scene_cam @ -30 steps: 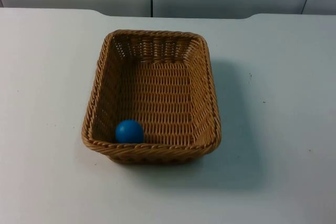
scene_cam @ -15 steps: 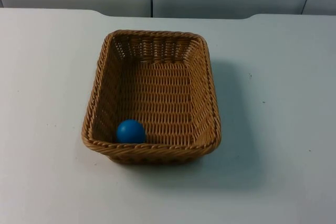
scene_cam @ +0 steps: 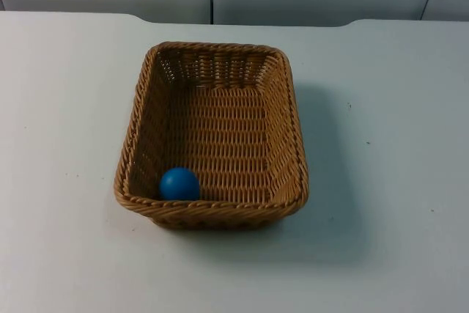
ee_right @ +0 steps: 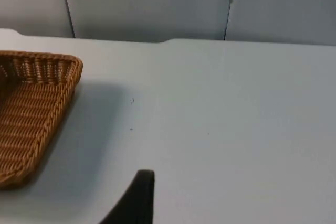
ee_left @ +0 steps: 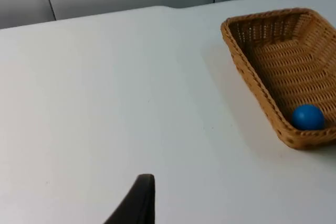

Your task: Pick up the basket with the left hand and place the ball into the basket with the right hand.

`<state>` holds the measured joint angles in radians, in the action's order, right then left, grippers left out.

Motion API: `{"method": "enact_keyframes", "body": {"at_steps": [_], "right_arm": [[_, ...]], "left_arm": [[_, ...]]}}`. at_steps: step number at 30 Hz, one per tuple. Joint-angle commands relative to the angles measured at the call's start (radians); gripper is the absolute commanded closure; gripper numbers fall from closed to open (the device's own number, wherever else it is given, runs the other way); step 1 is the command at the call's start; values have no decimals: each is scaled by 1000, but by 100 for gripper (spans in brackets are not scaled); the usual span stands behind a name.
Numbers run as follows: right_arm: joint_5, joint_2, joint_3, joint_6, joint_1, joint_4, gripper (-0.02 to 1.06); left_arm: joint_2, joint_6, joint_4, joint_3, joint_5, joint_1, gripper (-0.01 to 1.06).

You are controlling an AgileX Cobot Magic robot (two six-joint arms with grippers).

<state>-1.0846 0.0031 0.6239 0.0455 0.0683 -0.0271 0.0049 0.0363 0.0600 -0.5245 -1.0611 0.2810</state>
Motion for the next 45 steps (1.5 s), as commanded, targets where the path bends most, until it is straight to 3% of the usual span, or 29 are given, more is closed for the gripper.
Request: {"method": "enact_keyframes", "body": {"at_steps": [1,5,12,25,45], "right_arm": [[15,-3,-17,4,2,13,3],[65,-3,-56,-30,4,52,3],[67,-3,-88,-21,4,55,3],[8,-3,-104,82,4,112,3],[3,-3,-112,58,2,112,3]], "left_arm": [[-5,-4,-20,2,-11,2,3],[-5,-4,-27,5,-14,2,3],[-5,-12,-32,11,-19,2,3],[-5,-51,-60,11,-19,2,3],[-5,-51,-60,11,-19,2,3]]}}
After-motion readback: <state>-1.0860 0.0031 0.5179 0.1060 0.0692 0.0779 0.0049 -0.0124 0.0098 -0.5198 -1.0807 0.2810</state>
